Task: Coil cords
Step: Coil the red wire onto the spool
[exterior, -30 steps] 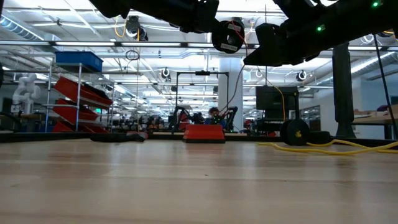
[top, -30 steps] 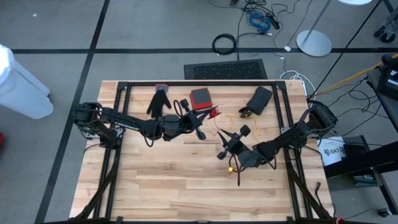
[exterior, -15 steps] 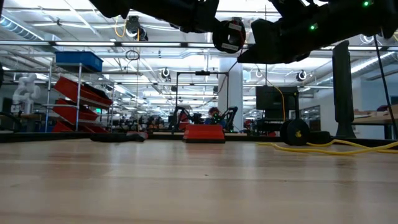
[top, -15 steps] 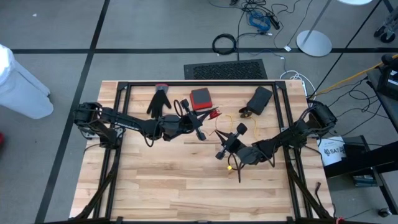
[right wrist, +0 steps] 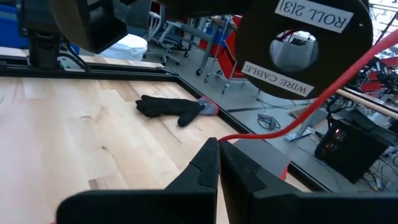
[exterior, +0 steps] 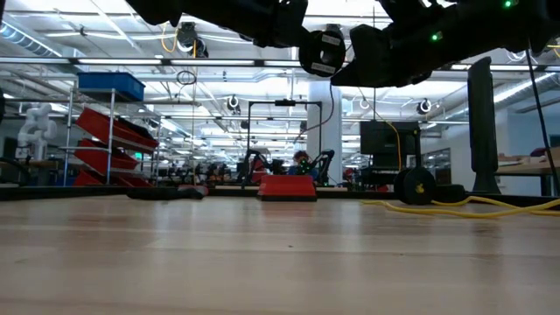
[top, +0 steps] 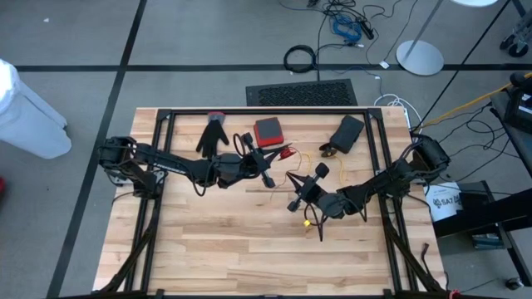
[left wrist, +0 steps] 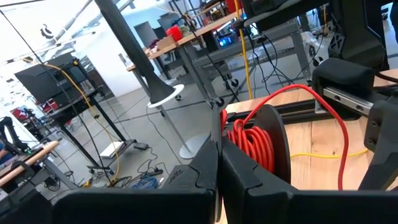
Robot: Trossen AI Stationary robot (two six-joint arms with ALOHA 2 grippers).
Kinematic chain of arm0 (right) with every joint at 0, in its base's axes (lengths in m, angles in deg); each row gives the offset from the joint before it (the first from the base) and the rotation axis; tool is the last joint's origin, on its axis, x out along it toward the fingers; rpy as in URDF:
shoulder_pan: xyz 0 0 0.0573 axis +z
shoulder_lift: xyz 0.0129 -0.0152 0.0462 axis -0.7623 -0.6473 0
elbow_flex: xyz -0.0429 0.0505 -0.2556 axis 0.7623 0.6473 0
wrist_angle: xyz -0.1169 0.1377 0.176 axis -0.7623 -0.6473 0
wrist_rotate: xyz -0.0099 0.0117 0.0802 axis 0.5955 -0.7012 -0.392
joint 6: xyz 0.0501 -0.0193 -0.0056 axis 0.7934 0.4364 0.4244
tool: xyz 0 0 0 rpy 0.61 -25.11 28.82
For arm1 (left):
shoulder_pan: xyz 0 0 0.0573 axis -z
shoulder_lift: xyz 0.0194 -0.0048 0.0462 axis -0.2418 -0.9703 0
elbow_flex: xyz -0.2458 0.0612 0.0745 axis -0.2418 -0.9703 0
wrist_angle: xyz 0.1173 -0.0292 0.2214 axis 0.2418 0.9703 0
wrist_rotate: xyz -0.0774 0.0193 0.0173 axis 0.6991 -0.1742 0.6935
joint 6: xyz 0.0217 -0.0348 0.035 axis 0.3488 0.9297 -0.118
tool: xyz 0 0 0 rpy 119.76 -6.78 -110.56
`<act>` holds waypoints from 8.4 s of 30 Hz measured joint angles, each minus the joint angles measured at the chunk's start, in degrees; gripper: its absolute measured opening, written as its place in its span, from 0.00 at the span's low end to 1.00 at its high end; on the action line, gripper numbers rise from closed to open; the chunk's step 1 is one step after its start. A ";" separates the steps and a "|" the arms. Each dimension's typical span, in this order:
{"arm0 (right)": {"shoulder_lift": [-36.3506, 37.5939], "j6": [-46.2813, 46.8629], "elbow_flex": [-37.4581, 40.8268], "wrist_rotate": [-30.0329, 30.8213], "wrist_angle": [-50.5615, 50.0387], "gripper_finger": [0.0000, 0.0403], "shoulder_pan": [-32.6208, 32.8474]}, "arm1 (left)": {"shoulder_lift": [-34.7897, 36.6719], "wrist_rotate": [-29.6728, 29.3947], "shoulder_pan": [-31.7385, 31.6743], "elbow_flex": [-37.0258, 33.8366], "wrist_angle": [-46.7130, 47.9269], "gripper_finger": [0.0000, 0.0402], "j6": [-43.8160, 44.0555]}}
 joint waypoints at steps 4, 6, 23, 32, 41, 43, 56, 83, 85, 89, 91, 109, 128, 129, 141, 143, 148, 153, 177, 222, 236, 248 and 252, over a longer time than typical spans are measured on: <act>0.00 -1.24 0.00 0.06 0.97 0.00 0.00 | 0.00 0.00 -0.01 0.00 0.17 0.02 0.00; 0.00 -2.44 0.00 0.11 2.21 0.00 0.02 | 0.00 0.00 0.01 0.00 0.17 0.02 0.00; 0.00 -3.74 0.00 6.89 0.25 0.03 2.21 | 0.00 0.00 0.01 0.00 0.67 0.02 0.02; 0.00 9.30 0.00 10.54 -15.73 0.18 1.44 | 0.00 -0.02 0.48 0.00 0.65 0.02 0.04; 0.00 20.77 0.00 9.81 -27.21 0.32 -1.35 | 0.00 -0.02 0.65 0.00 0.64 0.02 0.04; 0.00 20.36 0.00 7.63 -27.25 0.33 -2.32 | 0.00 -0.01 0.65 0.00 0.61 0.02 0.04; 0.00 19.98 0.00 5.55 -29.93 0.27 -6.36 | 0.00 -0.02 0.65 0.00 0.61 0.02 0.04; 0.29 18.68 7.96 1.27 -16.27 0.00 -8.82 | 0.00 0.33 0.65 0.00 2.07 0.02 0.04; 1.38 18.41 7.96 1.31 -16.24 0.00 -8.74 | 0.00 0.33 0.65 0.00 2.38 0.02 0.02; 5.31 16.20 7.96 1.81 -16.41 0.00 -7.63 | 0.00 0.38 0.65 0.00 5.34 0.02 -0.01; 7.52 14.83 7.96 1.98 -16.38 0.00 -6.79 | 0.00 1.03 0.65 0.00 7.20 0.02 0.00; 12.52 1.67 7.94 -5.60 -0.81 0.00 -1.39 | -3.15 1.17 -0.45 0.00 8.06 0.02 0.63; 1.42 -2.23 -0.39 -10.71 3.73 0.00 -4.98 | -4.57 0.76 -0.80 0.00 -0.79 0.02 3.03; 0.90 -2.15 -0.68 -11.38 3.91 0.00 -5.29 | -4.57 0.75 -0.80 0.00 -1.08 0.02 3.08; -7.73 -4.02 -0.93 -11.18 13.67 0.00 -7.54 | -4.57 1.64 -0.77 -0.04 -2.98 0.02 9.68; -8.86 -5.39 -0.94 -9.47 15.31 0.00 -7.54 | -4.57 1.81 -0.80 -0.04 -3.60 0.02 10.75; -9.88 -7.21 -0.94 -5.73 14.90 0.00 -7.38 | -4.63 2.97 -0.83 -0.07 -3.87 0.02 13.36; -9.86 -7.32 -0.94 -3.52 11.61 0.00 -7.06 | -4.32 4.34 -0.82 -0.09 -2.51 0.02 13.49; -10.03 -2.87 -0.74 0.17 1.68 0.04 -7.55 | 4.47 10.54 -0.77 0.07 8.18 0.02 15.19; -21.60 1.49 -0.85 -26.79 23.39 0.31 -10.87 | 4.31 11.93 -0.75 -0.02 10.11 0.02 15.15; -22.95 0.42 -0.90 -29.12 28.34 0.31 -11.94 | 4.31 13.20 -0.75 -0.02 10.12 0.02 16.39; -22.95 -0.85 -3.72 -29.94 26.79 0.26 -12.88 | 4.31 13.22 -0.75 -0.02 10.09 0.02 16.50; -22.95 -0.79 -3.72 -29.77 25.50 0.15 -12.96 | 4.29 13.22 -0.75 -0.02 10.33 0.02 16.50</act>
